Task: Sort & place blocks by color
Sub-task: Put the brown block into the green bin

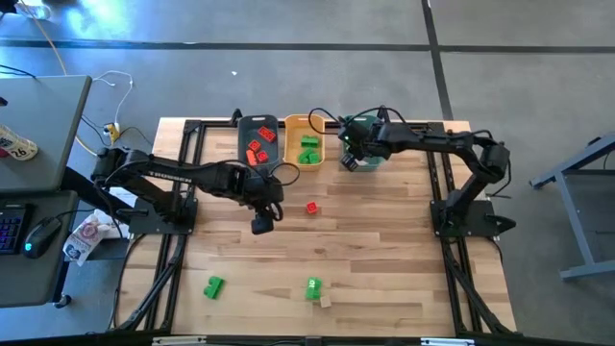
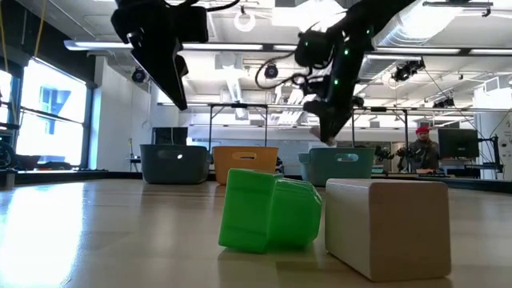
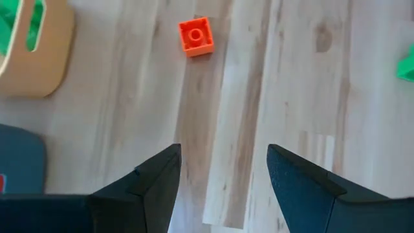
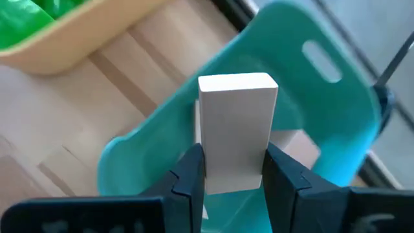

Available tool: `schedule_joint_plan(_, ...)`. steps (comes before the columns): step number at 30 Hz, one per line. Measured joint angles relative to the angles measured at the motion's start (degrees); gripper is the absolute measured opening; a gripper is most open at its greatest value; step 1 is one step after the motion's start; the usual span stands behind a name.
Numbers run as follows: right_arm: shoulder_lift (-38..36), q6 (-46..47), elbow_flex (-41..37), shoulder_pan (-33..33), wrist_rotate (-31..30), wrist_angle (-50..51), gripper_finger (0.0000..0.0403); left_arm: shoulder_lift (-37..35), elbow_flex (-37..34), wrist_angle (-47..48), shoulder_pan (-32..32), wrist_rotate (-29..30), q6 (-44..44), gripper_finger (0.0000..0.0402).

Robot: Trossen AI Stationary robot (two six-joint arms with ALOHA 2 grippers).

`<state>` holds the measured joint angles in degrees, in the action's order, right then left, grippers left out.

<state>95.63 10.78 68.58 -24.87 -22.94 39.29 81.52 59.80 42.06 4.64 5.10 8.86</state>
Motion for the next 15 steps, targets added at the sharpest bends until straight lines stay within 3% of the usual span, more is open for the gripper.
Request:
schedule_joint_plan(8, 5.25, 1.08, -0.04, -2.65, 5.64, 0.26, 0.0096, 0.0, 0.02, 0.02, -1.8, 0.0, -0.02, 0.0214)
schedule_joint_plan(15, 6.39, 1.18, -0.07, -2.9, 5.81, 0.1, 0.0158, 0.0, 0.02, 0.02, -2.1, 0.0, -0.04, 0.0214)
